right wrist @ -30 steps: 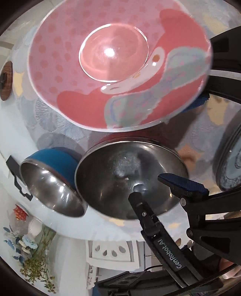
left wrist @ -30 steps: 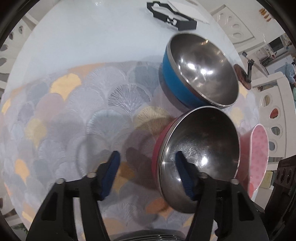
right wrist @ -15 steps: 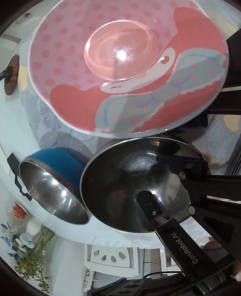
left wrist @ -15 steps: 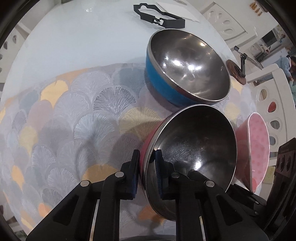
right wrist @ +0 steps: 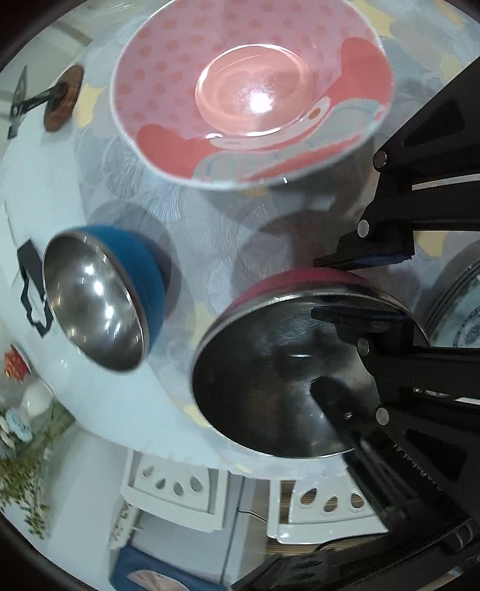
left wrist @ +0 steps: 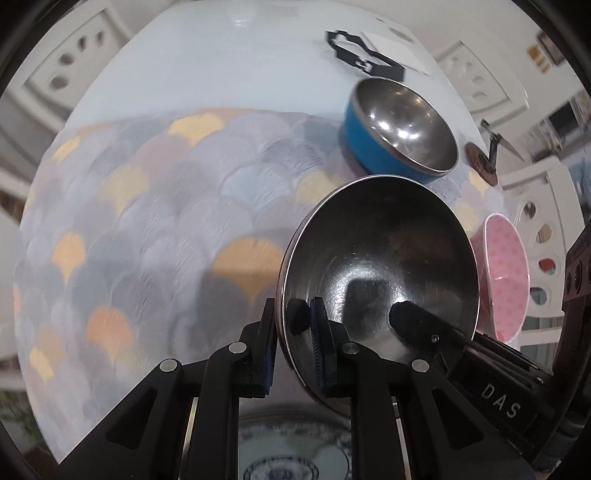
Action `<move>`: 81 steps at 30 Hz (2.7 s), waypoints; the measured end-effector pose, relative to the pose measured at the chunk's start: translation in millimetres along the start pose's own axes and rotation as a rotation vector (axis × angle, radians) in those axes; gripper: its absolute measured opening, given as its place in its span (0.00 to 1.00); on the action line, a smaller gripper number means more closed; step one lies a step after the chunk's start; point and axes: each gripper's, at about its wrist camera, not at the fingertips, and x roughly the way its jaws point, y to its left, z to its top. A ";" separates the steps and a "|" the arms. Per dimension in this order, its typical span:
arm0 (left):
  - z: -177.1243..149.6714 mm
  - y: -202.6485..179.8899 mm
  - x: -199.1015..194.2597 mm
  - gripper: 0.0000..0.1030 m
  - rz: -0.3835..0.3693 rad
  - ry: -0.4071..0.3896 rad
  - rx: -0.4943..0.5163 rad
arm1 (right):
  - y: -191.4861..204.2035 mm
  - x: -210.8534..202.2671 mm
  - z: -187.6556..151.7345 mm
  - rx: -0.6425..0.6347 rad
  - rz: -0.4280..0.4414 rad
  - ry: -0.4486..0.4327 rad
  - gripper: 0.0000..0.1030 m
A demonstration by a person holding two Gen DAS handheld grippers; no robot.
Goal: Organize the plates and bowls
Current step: 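Lift and carry the red bowl with the left tool while the right tool holds it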
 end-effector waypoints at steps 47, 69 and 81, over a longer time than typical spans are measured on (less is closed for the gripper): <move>-37.1 -141.0 -55.9 0.14 0.043 -0.039 0.021 | -73.7 -121.8 -5.1 -0.112 -0.040 0.051 0.17; 3.1 -184.3 12.8 0.13 0.068 0.012 -0.005 | -133.5 -87.6 54.9 -0.114 -0.077 0.116 0.18; 12.0 -188.3 26.8 0.13 0.076 0.025 -0.003 | -149.1 -79.3 64.8 -0.090 -0.073 0.133 0.19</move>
